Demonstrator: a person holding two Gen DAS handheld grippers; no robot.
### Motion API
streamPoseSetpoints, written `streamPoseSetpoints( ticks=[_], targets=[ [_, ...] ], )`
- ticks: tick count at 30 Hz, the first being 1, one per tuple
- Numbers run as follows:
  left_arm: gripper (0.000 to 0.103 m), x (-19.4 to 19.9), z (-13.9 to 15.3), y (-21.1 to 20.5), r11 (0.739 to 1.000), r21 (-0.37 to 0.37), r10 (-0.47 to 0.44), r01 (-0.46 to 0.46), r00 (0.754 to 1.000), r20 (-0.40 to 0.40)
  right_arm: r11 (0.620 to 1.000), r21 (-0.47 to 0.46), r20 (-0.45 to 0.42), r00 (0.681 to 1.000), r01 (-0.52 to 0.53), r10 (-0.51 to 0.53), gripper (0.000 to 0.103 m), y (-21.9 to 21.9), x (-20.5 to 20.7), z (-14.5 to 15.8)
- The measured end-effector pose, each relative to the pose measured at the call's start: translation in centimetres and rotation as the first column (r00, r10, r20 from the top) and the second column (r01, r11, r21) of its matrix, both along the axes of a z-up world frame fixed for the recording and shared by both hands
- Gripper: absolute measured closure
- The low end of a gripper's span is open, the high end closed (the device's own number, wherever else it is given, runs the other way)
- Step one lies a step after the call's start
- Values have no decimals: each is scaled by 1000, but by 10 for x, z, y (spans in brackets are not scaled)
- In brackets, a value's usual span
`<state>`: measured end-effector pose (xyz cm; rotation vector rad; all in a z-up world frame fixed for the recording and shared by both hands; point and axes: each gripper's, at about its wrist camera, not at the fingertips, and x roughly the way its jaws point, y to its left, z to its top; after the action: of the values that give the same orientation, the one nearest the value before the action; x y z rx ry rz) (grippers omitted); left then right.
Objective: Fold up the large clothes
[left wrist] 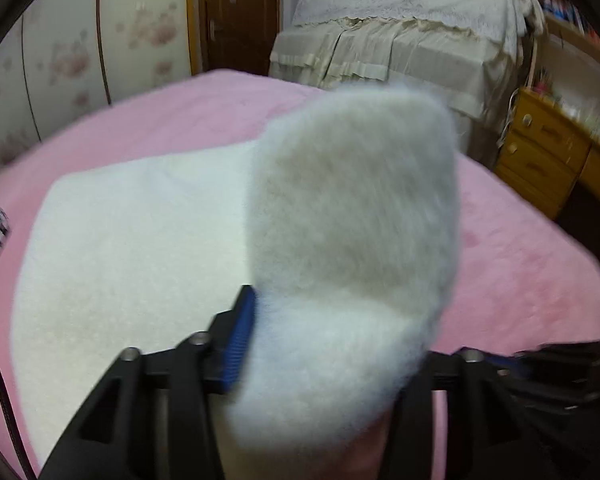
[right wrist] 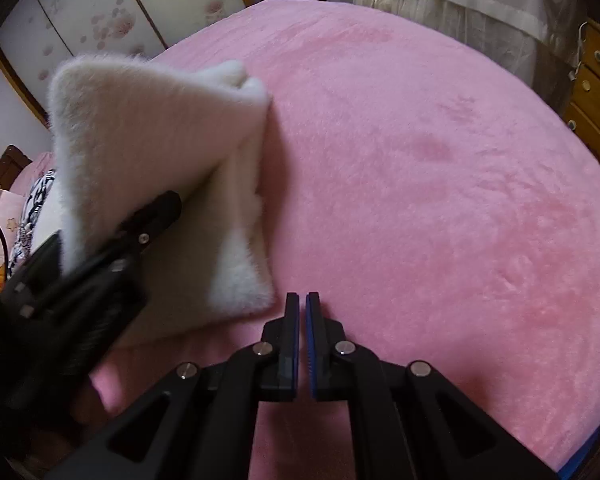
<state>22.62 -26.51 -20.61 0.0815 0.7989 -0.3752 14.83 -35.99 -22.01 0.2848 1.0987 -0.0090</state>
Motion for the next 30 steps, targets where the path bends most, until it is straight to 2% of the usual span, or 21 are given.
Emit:
streamPoseSetpoints(
  ticks=[4,6,7,8,9,10,11,12,14,17,20,23,26,28,30],
  targets=[
    [50,2,24,28,997,-66,-48,40,991,-123,1000,-4,42,999,3,-3,98,2,6,21],
    [49,-7,43,50,992,-111,-70,52,983,-169,1000,23,75,997,-1,-1,89,3,13,42],
    [46,-12,51,58,990,-130,-74,51,981,-180,999,34,94,996,-4,1,76,2,14,52],
    [35,-17,62,72,989,-142,-60,34,981,-185,999,42,121,993,-7,2,61,2,15,67],
    [22,-23,69,84,990,-139,-25,1,984,-175,999,51,147,989,-13,5,54,2,17,80],
    [16,-32,74,99,991,-123,25,-44,988,-154,998,62,173,985,-27,16,44,3,19,92],
    [10,-39,78,111,991,-96,80,-93,988,-136,997,68,192,981,-44,30,40,7,25,101],
    [10,-45,79,119,989,-78,114,-124,985,-128,996,66,211,976,-66,50,40,14,30,111],
    [10,-52,68,140,984,-30,168,-176,971,-167,991,48,231,967,-123,109,39,25,39,126],
    [10,-58,47,152,975,4,216,-222,945,-245,976,10,170,962,-220,215,39,44,65,126],
    [10,-55,28,150,962,-36,244,-270,912,-328,961,-31,110,955,-274,276,39,58,84,115],
    [10,-49,12,156,951,-68,248,-301,875,-416,964,-77,19,966,-256,258,39,60,98,102],
    [10,-47,2,155,943,-95,241,-320,849,-469,976,-58,-56,977,-211,207,39,57,98,89],
    [10,-50,0,152,945,-110,225,-308,856,-465,985,26,-100,980,-171,173,39,47,98,78],
    [10,-51,-2,149,959,-98,200,-267,878,-436,984,125,-132,981,-128,144,39,36,100,70]
  ],
)
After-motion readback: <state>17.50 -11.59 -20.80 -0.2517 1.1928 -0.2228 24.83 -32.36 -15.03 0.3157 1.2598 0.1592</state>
